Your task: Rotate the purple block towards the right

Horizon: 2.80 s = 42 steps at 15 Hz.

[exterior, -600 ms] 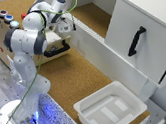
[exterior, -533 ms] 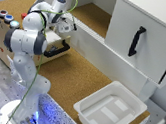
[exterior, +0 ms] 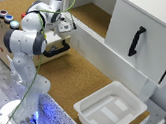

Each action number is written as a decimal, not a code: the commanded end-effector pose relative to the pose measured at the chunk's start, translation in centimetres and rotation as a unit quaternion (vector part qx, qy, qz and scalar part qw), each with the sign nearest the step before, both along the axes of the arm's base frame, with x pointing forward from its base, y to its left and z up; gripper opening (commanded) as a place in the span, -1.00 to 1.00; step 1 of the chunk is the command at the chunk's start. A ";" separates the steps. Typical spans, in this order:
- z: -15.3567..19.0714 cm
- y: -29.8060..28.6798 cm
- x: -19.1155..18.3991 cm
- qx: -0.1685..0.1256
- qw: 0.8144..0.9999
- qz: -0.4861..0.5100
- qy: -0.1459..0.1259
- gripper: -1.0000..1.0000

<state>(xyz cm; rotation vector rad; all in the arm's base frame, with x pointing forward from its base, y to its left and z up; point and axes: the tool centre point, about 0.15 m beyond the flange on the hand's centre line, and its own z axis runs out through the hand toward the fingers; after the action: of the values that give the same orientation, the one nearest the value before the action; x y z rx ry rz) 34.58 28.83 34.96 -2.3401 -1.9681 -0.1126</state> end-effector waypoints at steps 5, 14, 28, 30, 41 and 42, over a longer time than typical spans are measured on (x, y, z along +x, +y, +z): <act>-2.8 0.0 -1.7 -0.013 0.998 0.050 -0.026 1.00; -2.8 -2.2 -5.8 -0.010 0.998 0.059 -0.020 -1.00; -5.1 4.1 -5.2 -0.007 0.996 0.080 -0.043 1.00; -4.9 5.0 -4.4 -0.009 0.995 0.076 -0.060 -1.00; -0.7 4.4 -1.3 -0.054 0.997 -0.046 -0.030 -1.00; -0.1 4.0 -0.8 -0.055 0.994 -0.091 -0.012 -1.00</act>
<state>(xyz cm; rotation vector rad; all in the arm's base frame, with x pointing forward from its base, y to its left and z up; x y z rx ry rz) 30.36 31.91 32.92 -2.3592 -2.0704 -0.2621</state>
